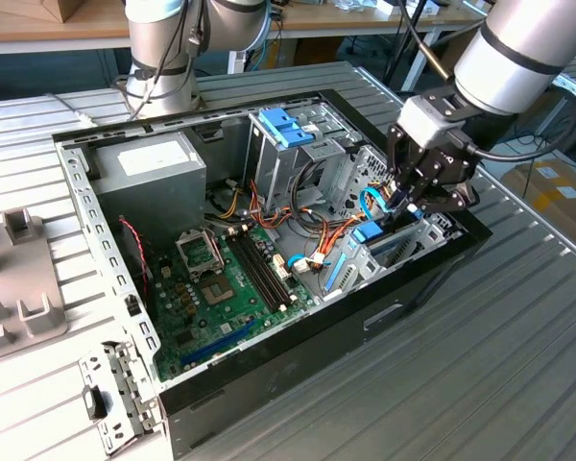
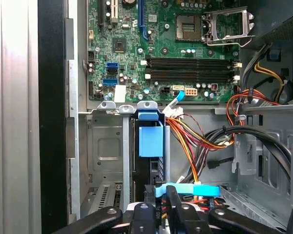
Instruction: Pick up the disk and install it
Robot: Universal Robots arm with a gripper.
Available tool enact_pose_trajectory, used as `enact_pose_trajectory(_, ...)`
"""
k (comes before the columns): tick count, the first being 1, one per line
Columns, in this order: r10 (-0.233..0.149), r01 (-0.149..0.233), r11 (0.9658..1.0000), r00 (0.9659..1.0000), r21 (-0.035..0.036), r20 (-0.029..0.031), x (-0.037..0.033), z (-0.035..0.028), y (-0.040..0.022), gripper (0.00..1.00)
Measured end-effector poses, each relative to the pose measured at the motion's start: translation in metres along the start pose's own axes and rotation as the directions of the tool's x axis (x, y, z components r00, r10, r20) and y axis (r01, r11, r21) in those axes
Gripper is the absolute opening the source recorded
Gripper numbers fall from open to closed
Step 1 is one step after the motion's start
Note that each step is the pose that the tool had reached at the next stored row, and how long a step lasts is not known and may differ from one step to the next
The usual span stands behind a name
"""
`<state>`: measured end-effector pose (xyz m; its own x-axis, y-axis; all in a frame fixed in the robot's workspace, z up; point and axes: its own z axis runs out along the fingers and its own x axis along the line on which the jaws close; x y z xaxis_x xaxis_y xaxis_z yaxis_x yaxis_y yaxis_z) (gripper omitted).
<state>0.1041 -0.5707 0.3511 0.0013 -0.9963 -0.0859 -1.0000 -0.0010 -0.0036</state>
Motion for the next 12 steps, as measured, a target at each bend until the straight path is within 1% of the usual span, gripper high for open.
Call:
enact_pose_trajectory(1,0.0,0.0,1.0,1.0,0.0,0.0015,-0.0003,-0.0038,0.0,0.24)
enact_pose_trajectory(4,0.0,0.0,1.0,1.0,0.0,0.0021,-0.0018,-0.0077,-0.0001,0.24)
enact_pose_trajectory(5,0.0,0.0,1.0,1.0,0.0,0.002,-0.0024,-0.0082,-0.0001,0.22)
enact_pose_trajectory(6,0.0,0.0,1.0,1.0,0.0,0.0033,-0.0025,-0.0083,-0.0001,0.22)
enact_pose_trajectory(8,0.0,0.0,1.0,0.9999,-0.0005,0.0101,-0.0025,-0.0075,0.0,0.11)
enact_pose_trajectory(10,0.0,0.0,1.0,0.9999,-0.0018,0.0139,-0.0024,-0.0058,0.0,0.11)
enact_pose_trajectory(12,0.0,0.0,1.0,0.9999,-0.0039,0.0145,-0.0017,-0.0034,-0.0001,0.11)
